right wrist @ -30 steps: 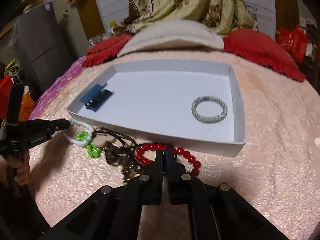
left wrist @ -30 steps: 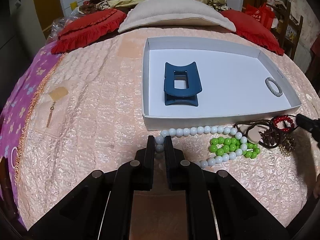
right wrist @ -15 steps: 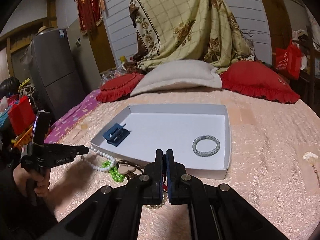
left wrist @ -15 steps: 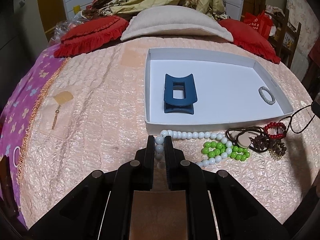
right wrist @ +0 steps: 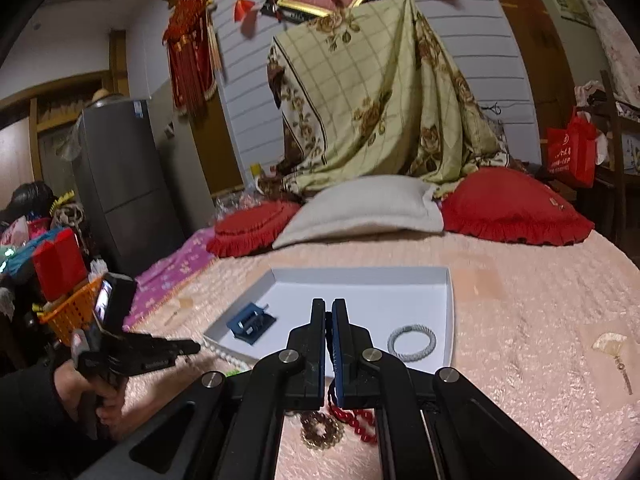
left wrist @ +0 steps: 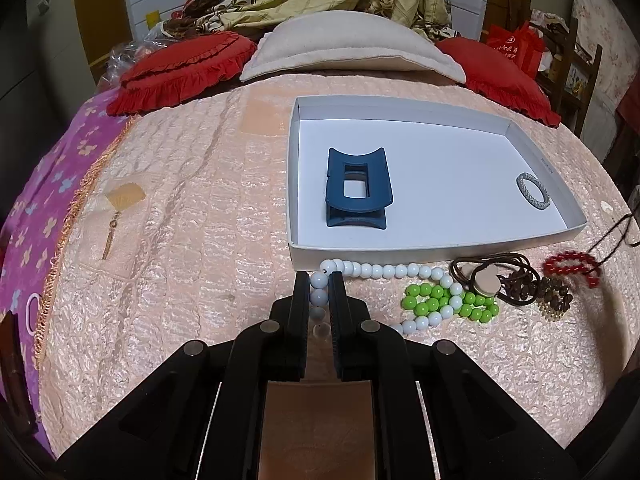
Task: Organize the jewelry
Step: 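Lift the white bead bracelet with the left tool while the right tool lifts the black hair ties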
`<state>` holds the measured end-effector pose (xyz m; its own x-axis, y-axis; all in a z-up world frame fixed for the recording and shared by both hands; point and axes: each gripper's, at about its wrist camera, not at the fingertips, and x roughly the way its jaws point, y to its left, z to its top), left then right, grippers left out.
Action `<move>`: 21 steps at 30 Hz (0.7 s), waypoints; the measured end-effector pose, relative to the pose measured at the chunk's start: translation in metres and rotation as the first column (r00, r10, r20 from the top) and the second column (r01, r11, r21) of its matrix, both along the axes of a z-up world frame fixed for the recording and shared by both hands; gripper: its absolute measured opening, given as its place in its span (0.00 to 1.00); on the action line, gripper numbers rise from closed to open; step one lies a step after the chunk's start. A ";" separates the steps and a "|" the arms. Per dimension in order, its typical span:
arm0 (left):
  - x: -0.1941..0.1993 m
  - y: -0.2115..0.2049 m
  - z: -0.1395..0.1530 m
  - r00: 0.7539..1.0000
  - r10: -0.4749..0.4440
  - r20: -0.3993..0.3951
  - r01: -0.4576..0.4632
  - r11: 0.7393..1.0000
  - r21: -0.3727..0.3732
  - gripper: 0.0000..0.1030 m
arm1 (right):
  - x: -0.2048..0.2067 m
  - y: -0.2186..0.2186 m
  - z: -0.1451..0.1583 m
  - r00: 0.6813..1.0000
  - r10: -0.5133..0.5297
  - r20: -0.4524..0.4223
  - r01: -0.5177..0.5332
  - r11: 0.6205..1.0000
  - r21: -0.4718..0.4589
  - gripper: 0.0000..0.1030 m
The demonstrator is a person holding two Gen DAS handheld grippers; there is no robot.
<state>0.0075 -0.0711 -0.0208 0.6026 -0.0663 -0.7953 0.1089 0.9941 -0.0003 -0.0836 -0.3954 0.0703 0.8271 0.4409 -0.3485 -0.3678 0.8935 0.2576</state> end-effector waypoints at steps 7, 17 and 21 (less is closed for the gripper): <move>0.001 0.000 -0.002 1.000 0.005 -0.006 -0.005 1.000 0.006 0.08 | -0.007 -0.003 0.014 0.999 0.009 0.041 -0.010 0.999 0.048 0.03; 0.002 -0.002 -0.004 1.000 -0.002 -0.009 0.002 1.000 0.007 0.08 | -0.012 0.004 0.020 0.997 0.012 0.073 -0.013 1.000 0.013 0.03; 0.000 0.002 0.002 1.000 0.001 0.001 -0.001 1.000 -0.019 0.08 | -0.005 0.005 0.013 0.999 0.007 0.037 -0.007 1.000 0.007 0.03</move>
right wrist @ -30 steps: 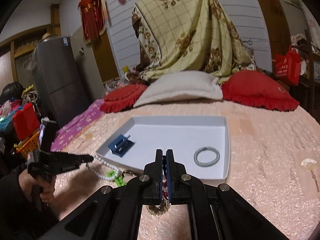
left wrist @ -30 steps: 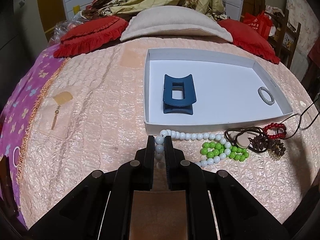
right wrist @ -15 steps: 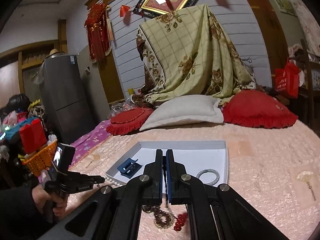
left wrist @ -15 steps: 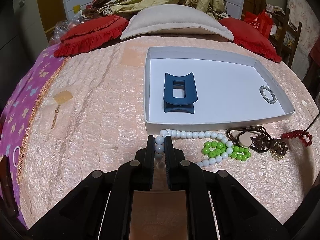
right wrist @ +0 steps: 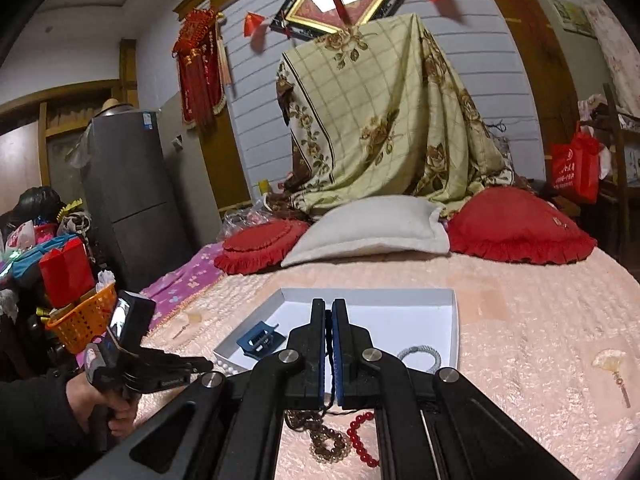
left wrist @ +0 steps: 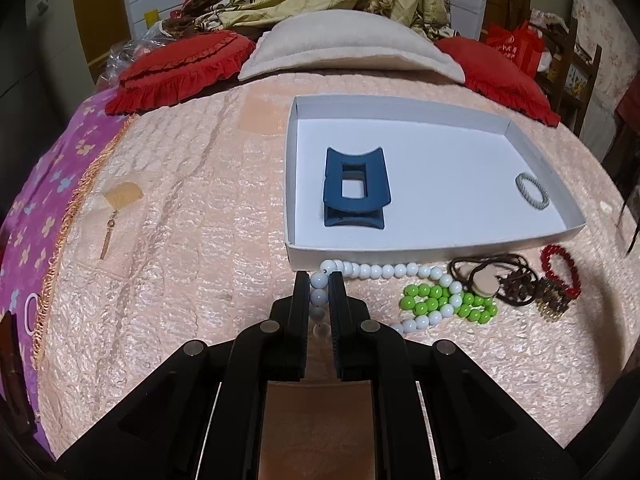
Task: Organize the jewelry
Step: 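Lift the white bead bracelet with the left tool while the right tool lifts the black hair ties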
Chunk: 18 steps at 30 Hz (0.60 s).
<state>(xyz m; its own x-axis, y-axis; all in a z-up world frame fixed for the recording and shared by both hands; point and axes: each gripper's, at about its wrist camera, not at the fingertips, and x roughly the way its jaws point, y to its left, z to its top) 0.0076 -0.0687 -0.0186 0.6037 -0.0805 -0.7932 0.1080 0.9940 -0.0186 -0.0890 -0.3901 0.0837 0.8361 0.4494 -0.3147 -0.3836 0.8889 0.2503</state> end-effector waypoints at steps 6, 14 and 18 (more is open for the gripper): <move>-0.009 0.007 0.019 0.999 0.004 0.044 -0.002 0.999 -0.050 0.08 | 0.005 0.002 -0.006 1.000 -0.001 -0.030 0.001 1.000 -0.016 0.03; -0.011 0.009 0.026 0.998 0.008 0.056 -0.005 0.998 -0.063 0.08 | 0.010 0.007 -0.014 0.998 0.013 -0.066 -0.016 0.999 -0.043 0.03; -0.014 0.008 0.038 0.997 0.006 0.079 0.001 0.996 -0.084 0.08 | 0.015 0.008 -0.021 0.994 0.000 -0.108 -0.007 0.998 -0.064 0.03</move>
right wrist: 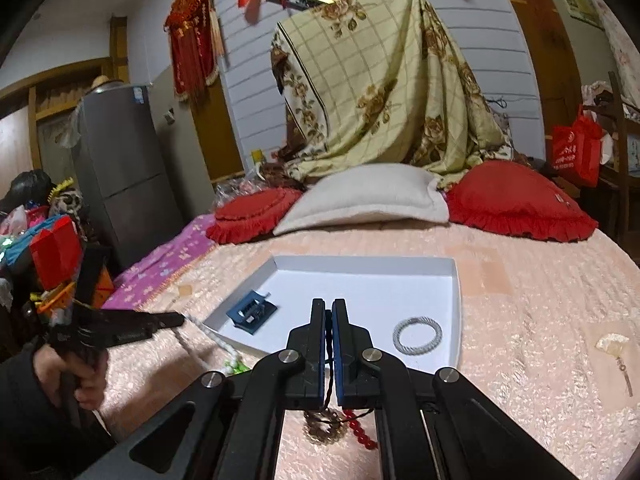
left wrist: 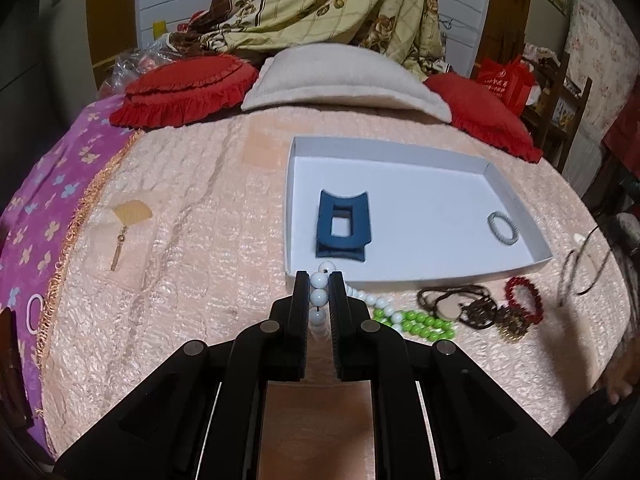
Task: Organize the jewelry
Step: 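Lift the white bead bracelet with the left tool while the right tool lifts the black hair ties, then release the white bracelet in the tray with the left tool while the right tool drops the hair ties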
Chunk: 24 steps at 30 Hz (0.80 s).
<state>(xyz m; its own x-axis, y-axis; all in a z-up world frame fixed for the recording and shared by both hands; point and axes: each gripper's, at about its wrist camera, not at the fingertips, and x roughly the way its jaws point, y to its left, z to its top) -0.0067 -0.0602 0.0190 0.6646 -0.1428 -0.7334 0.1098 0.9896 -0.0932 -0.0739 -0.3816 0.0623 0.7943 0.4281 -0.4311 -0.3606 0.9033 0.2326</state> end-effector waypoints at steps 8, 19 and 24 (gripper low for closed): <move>-0.002 -0.010 0.012 1.000 -0.008 0.019 0.008 1.000 0.016 0.08 | 0.010 0.002 -0.011 0.999 -0.011 -0.050 0.010 1.000 -0.021 0.03; -0.005 -0.014 0.024 0.999 -0.016 0.036 0.015 1.000 0.022 0.08 | 0.009 0.002 -0.011 0.999 -0.013 -0.048 0.013 1.000 -0.018 0.03; -0.013 -0.017 0.052 0.996 -0.036 0.084 0.036 0.999 -0.002 0.08 | 0.008 0.000 -0.006 0.999 -0.011 -0.034 0.011 1.000 -0.004 0.03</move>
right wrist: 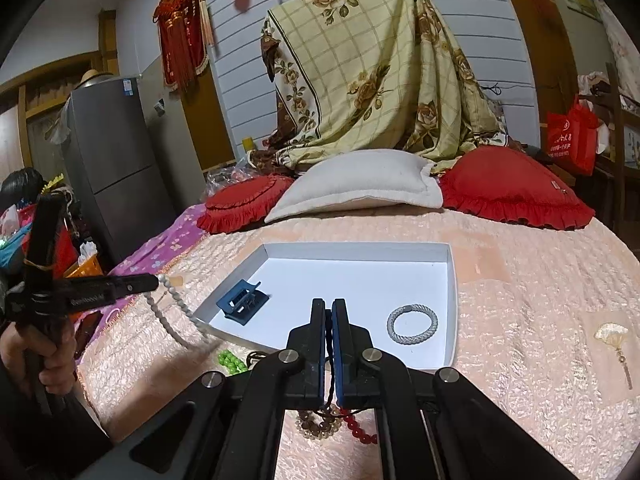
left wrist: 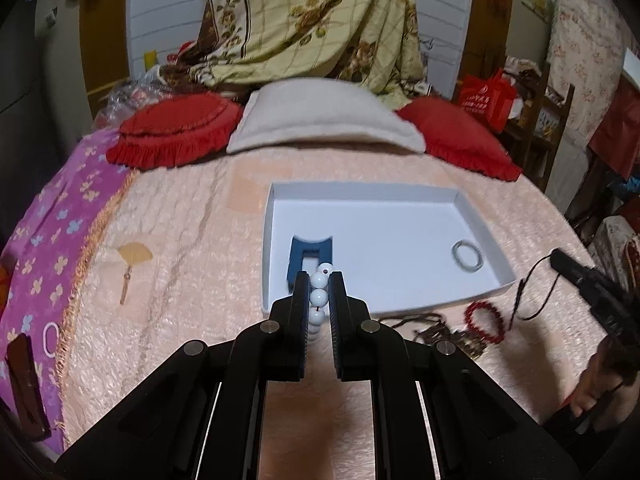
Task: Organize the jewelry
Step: 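Release the white bracelet in the tray with the left tool while the right tool drops the hair ties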
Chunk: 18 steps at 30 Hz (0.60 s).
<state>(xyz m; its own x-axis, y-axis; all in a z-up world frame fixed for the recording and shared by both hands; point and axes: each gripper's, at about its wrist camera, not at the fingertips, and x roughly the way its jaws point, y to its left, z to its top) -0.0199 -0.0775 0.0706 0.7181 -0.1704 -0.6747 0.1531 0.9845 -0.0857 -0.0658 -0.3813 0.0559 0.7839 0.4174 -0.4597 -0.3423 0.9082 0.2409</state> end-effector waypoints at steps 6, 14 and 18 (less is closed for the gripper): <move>0.007 -0.009 0.027 1.000 -0.015 0.027 0.016 0.999 -0.044 0.08 | 0.005 -0.003 0.013 1.000 0.011 0.013 -0.011 0.999 0.034 0.03; 0.049 -0.057 0.037 0.995 -0.089 0.038 0.090 0.996 -0.021 0.08 | 0.048 0.006 0.033 0.999 0.033 -0.023 -0.031 0.998 0.060 0.03; 0.081 -0.081 0.018 0.993 -0.114 0.009 0.114 0.993 -0.013 0.08 | 0.089 0.010 0.018 0.992 0.038 -0.123 -0.029 0.996 0.079 0.03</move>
